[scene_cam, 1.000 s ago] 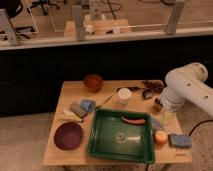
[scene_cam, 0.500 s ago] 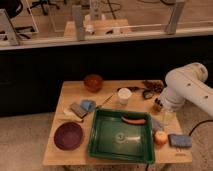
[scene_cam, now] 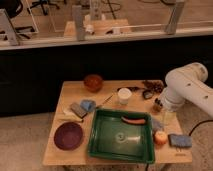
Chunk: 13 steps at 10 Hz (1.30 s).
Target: Place eraser in red bowl
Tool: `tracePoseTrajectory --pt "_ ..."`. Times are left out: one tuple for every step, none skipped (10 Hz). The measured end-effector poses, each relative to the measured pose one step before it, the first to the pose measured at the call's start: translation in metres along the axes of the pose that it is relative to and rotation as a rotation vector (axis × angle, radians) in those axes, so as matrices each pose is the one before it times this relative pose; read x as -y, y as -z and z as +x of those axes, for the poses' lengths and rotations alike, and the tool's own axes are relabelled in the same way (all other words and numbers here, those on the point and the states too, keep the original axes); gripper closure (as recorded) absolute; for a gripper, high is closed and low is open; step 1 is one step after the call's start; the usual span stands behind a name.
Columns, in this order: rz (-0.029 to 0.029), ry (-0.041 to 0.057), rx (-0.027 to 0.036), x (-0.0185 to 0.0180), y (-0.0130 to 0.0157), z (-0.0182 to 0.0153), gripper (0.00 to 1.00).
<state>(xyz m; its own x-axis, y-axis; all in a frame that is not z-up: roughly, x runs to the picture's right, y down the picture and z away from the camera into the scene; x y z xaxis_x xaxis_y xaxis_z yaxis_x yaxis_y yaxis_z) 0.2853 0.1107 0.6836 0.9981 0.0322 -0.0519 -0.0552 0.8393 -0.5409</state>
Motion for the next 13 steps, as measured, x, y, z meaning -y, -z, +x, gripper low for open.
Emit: tracePoseTrajectory --pt "-0.00025 -0.00002 -0.00006 -0.00004 -0.00002 0.00004 0.20" --pt "-0.00021 0.00235 0.00154 0.00122 -0.00016 0.00034 0.20" --pt "-0.00238 0.00180 0.00330 -0.00034 0.00008 -0.00148 0.20" --pt "-0.00079 -0.00041 0.00099 -0.00028 -0.00002 -0.00010 0.20" --pt "0.00005 -0.00004 0.00010 -0.00008 0.00005 0.00015 0.20" --pt "0.00011 0.00056 -0.00001 0.00019 0.00000 -0.00026 0.20" --pt "0.00016 -0.00006 -0.00027 0.00003 0.00000 0.00013 0.20" --pt "0.00450 -0.00031 0.00532 0.00051 -0.00013 -0.00023 0.20" --pt "0.02855 -0.00988 0.04037 0.00233 -0.00065 -0.00277 0.20" --pt "0.03422 -0.01882 0.05636 0.00358 -0.00141 -0.00573 0.20" --pt "0.03857 -0.01794 0.06420 0.00623 -0.00129 -0.01319 0.20" --pt "0.04818 -0.02708 0.08301 0.00701 -0.00242 -0.01831 0.20" --pt "0.03368 -0.01809 0.06304 0.00574 -0.00244 -0.01458 0.20"
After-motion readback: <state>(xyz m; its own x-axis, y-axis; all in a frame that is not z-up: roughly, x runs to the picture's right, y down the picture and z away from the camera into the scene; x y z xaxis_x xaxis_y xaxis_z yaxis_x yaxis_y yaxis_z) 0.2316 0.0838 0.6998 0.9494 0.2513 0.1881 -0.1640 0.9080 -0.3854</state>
